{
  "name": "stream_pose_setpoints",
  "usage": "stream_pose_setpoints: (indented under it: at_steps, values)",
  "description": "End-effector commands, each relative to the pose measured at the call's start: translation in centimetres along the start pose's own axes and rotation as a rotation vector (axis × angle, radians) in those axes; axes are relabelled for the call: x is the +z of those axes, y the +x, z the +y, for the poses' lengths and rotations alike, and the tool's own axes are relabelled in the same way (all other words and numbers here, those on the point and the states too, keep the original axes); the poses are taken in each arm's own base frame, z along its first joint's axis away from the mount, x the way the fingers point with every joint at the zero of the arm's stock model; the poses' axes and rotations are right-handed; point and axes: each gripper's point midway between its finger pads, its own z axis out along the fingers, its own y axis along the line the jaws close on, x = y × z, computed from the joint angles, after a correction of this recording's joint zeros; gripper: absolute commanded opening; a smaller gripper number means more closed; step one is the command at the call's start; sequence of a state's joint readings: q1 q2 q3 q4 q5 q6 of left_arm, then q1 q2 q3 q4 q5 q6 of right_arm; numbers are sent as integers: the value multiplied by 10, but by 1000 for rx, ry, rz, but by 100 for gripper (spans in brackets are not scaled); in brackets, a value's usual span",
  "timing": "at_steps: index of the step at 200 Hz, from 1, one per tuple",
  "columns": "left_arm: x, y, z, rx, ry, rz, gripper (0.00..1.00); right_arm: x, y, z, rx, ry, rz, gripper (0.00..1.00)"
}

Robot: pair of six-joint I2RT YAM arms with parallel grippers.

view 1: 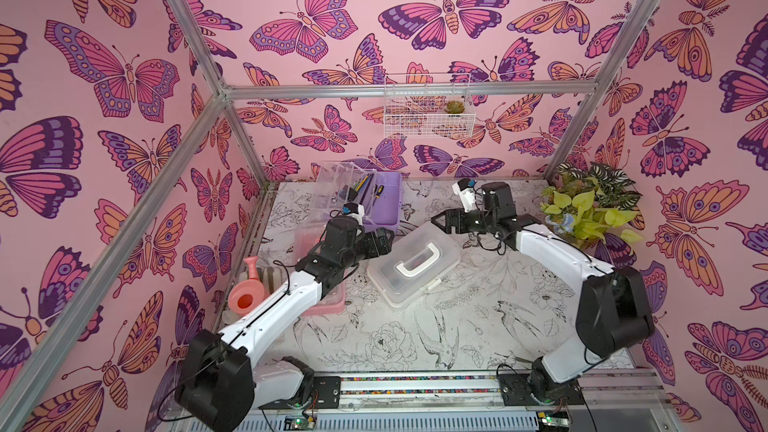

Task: Close toolboxes
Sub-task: Adjust the toolbox at the center of the board.

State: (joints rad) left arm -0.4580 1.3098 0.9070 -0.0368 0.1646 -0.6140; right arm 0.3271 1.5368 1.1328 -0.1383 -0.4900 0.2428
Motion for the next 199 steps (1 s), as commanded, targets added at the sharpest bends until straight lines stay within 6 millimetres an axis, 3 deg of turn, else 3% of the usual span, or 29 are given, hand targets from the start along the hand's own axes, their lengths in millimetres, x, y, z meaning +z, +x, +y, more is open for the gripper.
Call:
stream_pose_setpoints:
  at_steps: [1, 52, 90, 108, 142, 199]
  values:
    - [19, -4, 1, 23, 32, 35, 91, -14, 24, -3, -61, 43, 18, 89]
    - [56, -8, -4, 35, 72, 94, 91, -24, 92, 18, -168, 30, 32, 89]
    - [72, 8, -4, 0, 106, 173, 89, -22, 132, 35, -258, -4, -11, 87]
    - [75, 17, -2, -13, 115, 202, 89, -17, 149, 34, -272, 2, -6, 86]
    - [78, 32, 5, -35, 107, 241, 88, -10, 163, 29, -279, 2, -7, 86]
    - [82, 57, 11, -119, 131, 308, 86, 13, 174, 37, -349, -8, -11, 84]
